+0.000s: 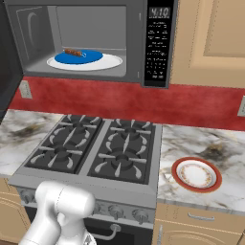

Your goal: Pick the kebab skewer from the counter and place it in the microwave. Then turn on the microwave.

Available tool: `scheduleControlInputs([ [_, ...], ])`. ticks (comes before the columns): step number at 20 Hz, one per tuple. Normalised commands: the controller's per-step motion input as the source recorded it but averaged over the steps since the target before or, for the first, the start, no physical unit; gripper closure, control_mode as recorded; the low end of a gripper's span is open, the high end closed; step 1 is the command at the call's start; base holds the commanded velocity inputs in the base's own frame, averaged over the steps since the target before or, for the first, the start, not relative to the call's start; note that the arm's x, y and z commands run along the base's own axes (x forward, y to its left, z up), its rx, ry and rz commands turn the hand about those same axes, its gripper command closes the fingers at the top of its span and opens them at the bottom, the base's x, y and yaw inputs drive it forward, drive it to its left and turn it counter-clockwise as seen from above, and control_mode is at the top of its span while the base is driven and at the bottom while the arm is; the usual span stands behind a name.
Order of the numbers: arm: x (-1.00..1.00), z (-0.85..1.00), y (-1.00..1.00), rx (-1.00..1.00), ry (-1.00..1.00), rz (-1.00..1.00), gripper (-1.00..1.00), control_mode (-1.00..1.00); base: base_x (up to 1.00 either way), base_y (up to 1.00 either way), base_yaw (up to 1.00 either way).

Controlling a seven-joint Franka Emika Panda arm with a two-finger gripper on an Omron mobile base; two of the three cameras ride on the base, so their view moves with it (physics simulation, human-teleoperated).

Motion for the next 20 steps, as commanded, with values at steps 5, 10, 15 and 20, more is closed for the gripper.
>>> scheduleControlInputs([
  [5, 0.24, 0.00, -0.35, 0.00, 0.09, -0.03, -1.00, -1.00, 0.00, 0.00, 0.00],
  [10, 0.32, 0.00, -0.34, 0.00, 0.04, 0.00, -1.00, -1.00, 0.00, 0.00, 0.00],
  [15, 0.38, 0.00, -0.31, 0.00, 0.05, 0.00, -1.00, -1.00, 0.00, 0.00, 0.00],
  [20, 0.34, 0.00, -0.28, 0.00, 0.04, 0.00, -1.00, -1.00, 0.00, 0.00, 0.00],
])
